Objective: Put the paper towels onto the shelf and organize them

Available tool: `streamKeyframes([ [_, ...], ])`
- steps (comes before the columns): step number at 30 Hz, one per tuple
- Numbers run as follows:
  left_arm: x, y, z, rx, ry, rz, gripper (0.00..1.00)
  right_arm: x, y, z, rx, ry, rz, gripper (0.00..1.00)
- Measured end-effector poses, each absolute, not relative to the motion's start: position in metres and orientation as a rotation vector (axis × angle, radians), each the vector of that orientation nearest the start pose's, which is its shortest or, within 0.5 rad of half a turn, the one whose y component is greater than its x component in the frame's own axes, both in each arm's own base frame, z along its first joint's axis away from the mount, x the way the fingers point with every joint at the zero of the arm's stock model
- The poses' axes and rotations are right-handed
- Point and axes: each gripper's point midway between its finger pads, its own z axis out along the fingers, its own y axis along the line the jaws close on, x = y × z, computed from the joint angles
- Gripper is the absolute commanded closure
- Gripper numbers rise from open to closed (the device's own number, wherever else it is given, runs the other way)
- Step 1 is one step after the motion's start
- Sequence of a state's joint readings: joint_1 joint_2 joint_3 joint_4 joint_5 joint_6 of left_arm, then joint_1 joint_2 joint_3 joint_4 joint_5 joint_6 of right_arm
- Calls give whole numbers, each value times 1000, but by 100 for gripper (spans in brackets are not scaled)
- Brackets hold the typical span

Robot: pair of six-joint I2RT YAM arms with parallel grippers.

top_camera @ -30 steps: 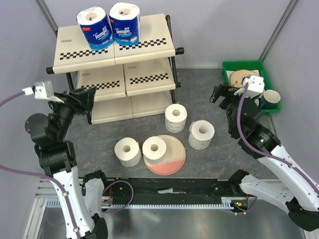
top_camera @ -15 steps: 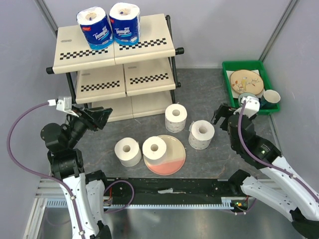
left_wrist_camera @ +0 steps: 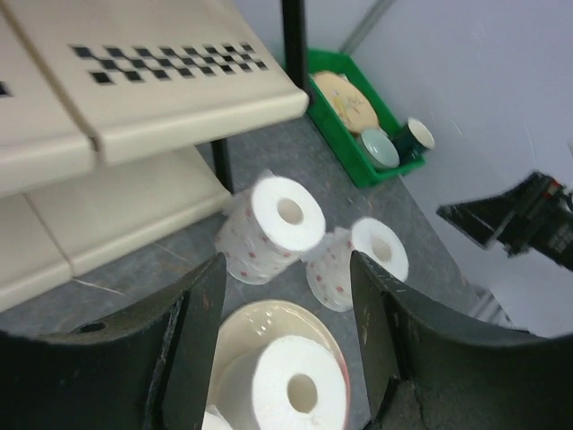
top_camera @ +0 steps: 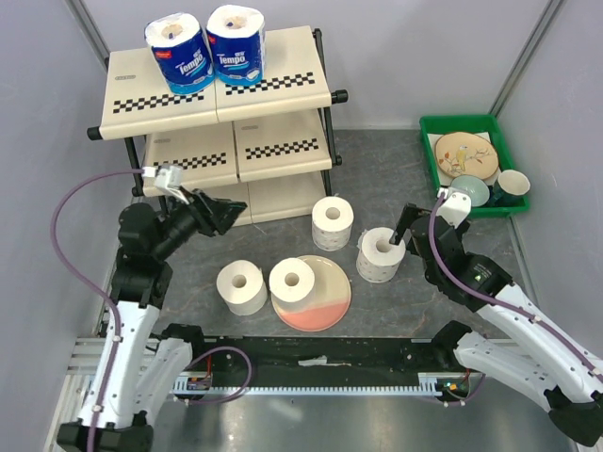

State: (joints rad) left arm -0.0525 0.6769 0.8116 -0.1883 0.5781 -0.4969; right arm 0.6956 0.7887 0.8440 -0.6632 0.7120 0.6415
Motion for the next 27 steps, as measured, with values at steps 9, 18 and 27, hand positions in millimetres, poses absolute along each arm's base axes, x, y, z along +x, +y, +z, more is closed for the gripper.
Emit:
streamKeyframes([
  [9, 236, -190, 301, 206, 1745, -871, 36, 242, 78, 212, 368, 1997, 73, 2],
  [18, 245, -259, 220, 323, 1975, -674, 36, 241, 79, 204, 406, 2014, 78, 2],
  [27, 287, -261, 194, 222, 2016, -459, 34, 237, 77, 193, 442, 2038, 75, 2],
])
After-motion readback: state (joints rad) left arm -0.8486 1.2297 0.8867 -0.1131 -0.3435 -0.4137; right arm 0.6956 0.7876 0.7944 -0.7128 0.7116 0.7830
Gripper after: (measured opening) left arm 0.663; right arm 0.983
